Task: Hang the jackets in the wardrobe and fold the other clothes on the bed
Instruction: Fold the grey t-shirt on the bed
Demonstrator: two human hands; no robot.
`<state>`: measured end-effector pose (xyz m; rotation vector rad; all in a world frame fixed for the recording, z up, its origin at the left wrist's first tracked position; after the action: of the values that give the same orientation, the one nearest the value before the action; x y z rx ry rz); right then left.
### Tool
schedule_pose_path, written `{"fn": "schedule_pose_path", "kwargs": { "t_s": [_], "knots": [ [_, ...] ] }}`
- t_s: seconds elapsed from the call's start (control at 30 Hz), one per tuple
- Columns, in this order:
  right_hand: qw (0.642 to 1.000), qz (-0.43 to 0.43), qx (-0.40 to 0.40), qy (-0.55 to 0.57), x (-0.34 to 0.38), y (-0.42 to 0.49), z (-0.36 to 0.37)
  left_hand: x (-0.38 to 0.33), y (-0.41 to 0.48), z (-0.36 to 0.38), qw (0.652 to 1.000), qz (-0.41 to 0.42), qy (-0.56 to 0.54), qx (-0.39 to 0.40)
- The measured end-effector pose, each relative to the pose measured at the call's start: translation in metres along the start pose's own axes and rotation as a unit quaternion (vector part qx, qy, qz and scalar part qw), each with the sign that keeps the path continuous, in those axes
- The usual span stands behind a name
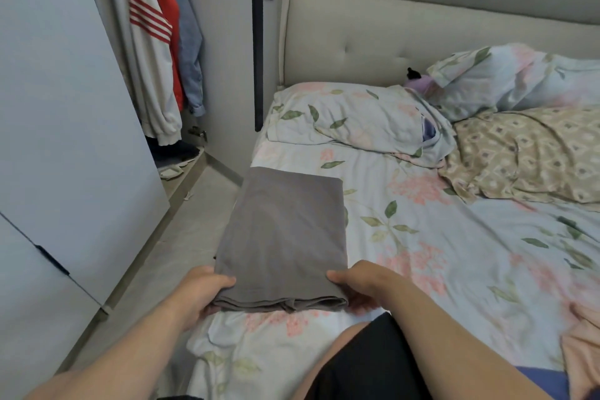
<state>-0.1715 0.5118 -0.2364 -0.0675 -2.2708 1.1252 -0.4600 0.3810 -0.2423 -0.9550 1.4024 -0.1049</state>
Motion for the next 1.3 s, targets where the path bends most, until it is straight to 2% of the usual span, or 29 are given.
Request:
{"fn": "schedule_pose_path", "kwargs": {
  "t_s": [0.1,0.2,0.27,0.4,0.5,0.67,0.73,0.9,0.97,1.03,1.1,1.17,1.3],
  "knots": [
    [1.000,-0.006,-0.007,0.007,0.001,-0.005,0.003,0.004,-0.005,0.005,0.996,-0.011,-0.082,0.022],
    [0.992,0.004,0.005,0.129,-0.002,-0.008,0.004,0.004,-0.005,0.009,0.984,-0.003,-0.172,0.037],
    [0.987,0.009,-0.002,0.162,-0.004,-0.008,0.001,0.001,-0.004,0.012,0.976,0.016,-0.211,0.053],
    [0.996,0.022,-0.047,0.071,-0.005,-0.008,-0.005,-0.004,0.001,0.011,0.966,0.034,-0.251,0.050],
    [0.999,0.019,-0.043,0.011,-0.005,-0.004,-0.004,0.002,0.005,0.014,0.969,0.006,-0.242,0.055],
    [0.999,0.001,0.037,0.036,-0.006,0.000,0.010,0.018,0.010,0.024,0.985,-0.033,-0.136,0.099],
    [0.999,-0.003,0.038,0.024,-0.007,0.003,0.010,0.022,0.016,0.022,0.990,-0.038,-0.107,0.082],
    [0.998,0.015,0.033,0.059,-0.011,0.009,0.011,0.028,0.023,0.009,0.991,-0.064,-0.117,-0.011],
    [0.995,0.008,0.012,0.101,-0.011,0.007,0.007,0.018,0.021,0.000,0.992,-0.009,-0.117,-0.055],
    [0.987,-0.024,-0.027,0.158,-0.005,0.003,-0.004,-0.002,0.015,-0.009,0.987,0.086,-0.110,-0.081],
    [0.974,-0.081,-0.067,0.199,0.009,-0.007,-0.015,-0.016,0.009,-0.011,0.981,0.138,-0.122,-0.061],
    [0.959,-0.140,-0.093,0.229,0.024,-0.020,-0.022,-0.020,0.008,-0.005,0.974,0.123,-0.191,-0.001],
    [0.929,-0.185,-0.037,0.319,0.041,-0.035,-0.019,-0.023,0.004,-0.001,0.921,0.059,-0.367,0.117]
  ]
}}
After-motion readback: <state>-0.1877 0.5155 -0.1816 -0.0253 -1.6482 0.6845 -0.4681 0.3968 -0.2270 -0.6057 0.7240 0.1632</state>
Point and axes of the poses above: each hand's wrist, its own y-axis towards the middle knuckle, its own z-axis out of the palm, x = y × z, the point moved 8 cm from there along y, towards the middle knuckle, and after that the axes turned 6 degrees about -y, right-handed, at the moved point
